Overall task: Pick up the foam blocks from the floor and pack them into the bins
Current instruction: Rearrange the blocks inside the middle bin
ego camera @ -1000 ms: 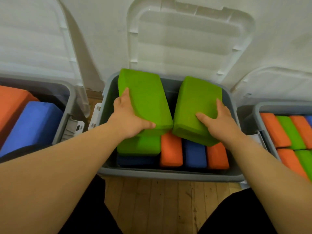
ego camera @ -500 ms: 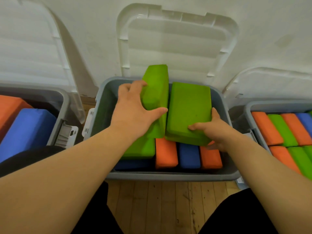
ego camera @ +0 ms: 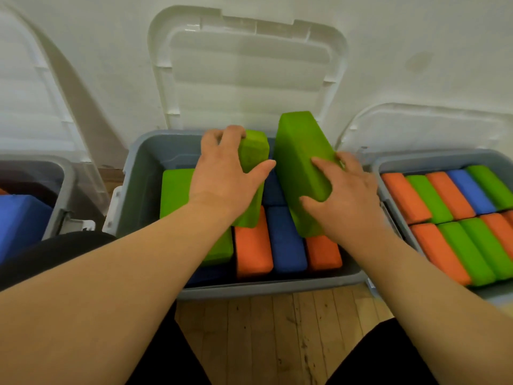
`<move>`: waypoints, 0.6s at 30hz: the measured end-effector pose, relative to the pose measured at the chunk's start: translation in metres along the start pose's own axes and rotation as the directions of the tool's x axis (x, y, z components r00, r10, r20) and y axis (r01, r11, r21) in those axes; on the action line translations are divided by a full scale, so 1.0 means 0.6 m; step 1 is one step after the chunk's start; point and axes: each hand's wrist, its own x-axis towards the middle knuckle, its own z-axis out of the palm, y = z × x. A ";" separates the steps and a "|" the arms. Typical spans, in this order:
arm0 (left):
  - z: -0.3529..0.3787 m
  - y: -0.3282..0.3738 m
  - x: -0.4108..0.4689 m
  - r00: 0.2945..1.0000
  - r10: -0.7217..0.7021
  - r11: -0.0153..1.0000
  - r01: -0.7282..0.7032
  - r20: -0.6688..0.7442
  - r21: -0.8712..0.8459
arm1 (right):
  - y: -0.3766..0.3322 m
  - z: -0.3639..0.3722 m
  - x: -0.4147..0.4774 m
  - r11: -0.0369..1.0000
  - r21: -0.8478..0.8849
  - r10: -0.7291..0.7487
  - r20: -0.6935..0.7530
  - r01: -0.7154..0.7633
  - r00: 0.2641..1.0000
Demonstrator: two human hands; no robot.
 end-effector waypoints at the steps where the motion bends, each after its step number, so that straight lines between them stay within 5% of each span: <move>1: 0.006 0.000 0.001 1.000 -0.016 1.000 0.015 0.021 0.012 | -0.001 0.002 -0.005 1.000 0.025 -0.012 0.044 0.011 0.999; 11: 0.029 0.001 -0.025 0.962 -0.167 0.985 0.174 0.215 -0.017 | 0.014 -0.016 -0.006 0.998 0.046 -0.056 0.150 0.049 0.987; 15: 0.023 0.014 -0.028 0.974 -0.141 0.989 0.130 0.179 0.069 | 0.013 -0.020 0.004 0.995 0.096 -0.027 0.127 0.015 0.992; 18: 0.002 0.025 -0.010 0.996 -0.091 0.996 0.091 0.025 0.007 | 0.009 -0.021 0.015 0.993 0.120 -0.032 0.097 0.020 0.995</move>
